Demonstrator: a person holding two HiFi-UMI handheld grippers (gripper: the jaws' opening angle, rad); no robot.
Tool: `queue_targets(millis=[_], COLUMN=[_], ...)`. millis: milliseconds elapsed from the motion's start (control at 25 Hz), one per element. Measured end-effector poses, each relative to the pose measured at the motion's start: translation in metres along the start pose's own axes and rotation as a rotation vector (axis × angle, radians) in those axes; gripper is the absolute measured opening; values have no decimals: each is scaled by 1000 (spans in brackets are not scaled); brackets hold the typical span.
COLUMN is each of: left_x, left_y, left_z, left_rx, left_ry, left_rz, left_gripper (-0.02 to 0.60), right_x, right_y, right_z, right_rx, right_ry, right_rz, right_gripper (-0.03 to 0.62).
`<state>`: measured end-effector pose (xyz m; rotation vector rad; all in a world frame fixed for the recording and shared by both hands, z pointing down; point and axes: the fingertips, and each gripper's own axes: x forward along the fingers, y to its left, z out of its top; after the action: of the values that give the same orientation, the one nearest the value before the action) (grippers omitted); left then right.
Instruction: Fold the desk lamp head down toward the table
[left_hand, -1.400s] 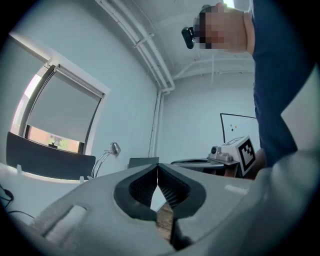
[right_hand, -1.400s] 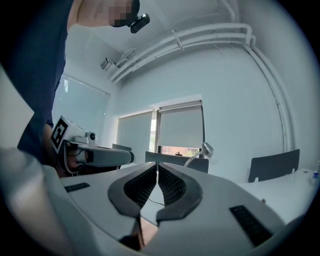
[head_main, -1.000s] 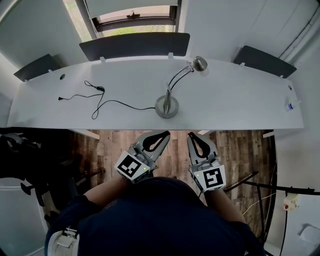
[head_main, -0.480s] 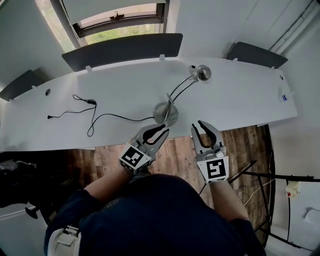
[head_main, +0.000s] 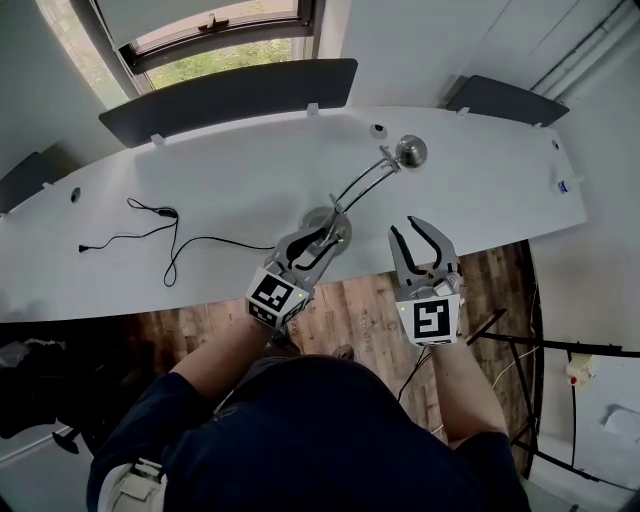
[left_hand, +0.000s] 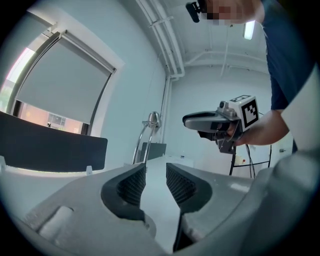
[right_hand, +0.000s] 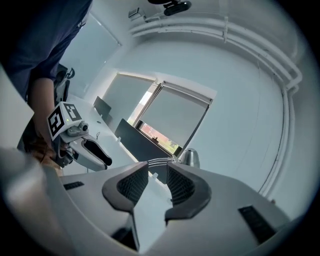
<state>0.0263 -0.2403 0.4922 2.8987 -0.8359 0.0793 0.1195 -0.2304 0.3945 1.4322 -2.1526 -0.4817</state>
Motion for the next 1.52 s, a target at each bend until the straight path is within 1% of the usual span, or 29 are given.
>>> queue_targets(millis=[160,240,440,560,720,800,960,1120,1200,1240,1320,1400,1520], left_x=[14,22,39,47,56,60,70,82,86,87,86,86,86], left_y=[18,22,29,34,38,40,43,50,52,52,51,51,51], left_z=[-26,-34,-36,-39,-47,-53,-62,-64,-67,-68,-68,-68,-69], left_rx=[-35,-32,-9,-11,-1,6,-11,27,34,38,43,40,33], left_ry=[41,57,59,65,81,95,119,145,159,162,157,142,129], left_rz=[58,74,96,118,127,130,138,157,174,178,172,159,151], left_gripper=[122,133,157,161,161,161,161,160,141,137,135,135,136], right_x=[18,27,51,61,74,78,85,94,98,99,99,98,99], right_y=[-10,-16,-26,-32,-34,-34,-33,-35,-33,-32,-32,-32,-34], right_z=[-5,-6,-13,-18,-22,-22,-18,-15,-15,-16,-16,-16,-20], right_rx=[-139,-220,-442,-544,-658,-687,-727,-815,-858,-871,-868,-840,-776], right_ry=[28,30,65,84,101,95,75,78,82,82,79,69,82], right_rz=[-6,-10,-3,1,-2,3,11,-1,-19,-30,-49,-56,-36], right_gripper=[124,131,143,146,149,150,150,149,127,126,121,115,115])
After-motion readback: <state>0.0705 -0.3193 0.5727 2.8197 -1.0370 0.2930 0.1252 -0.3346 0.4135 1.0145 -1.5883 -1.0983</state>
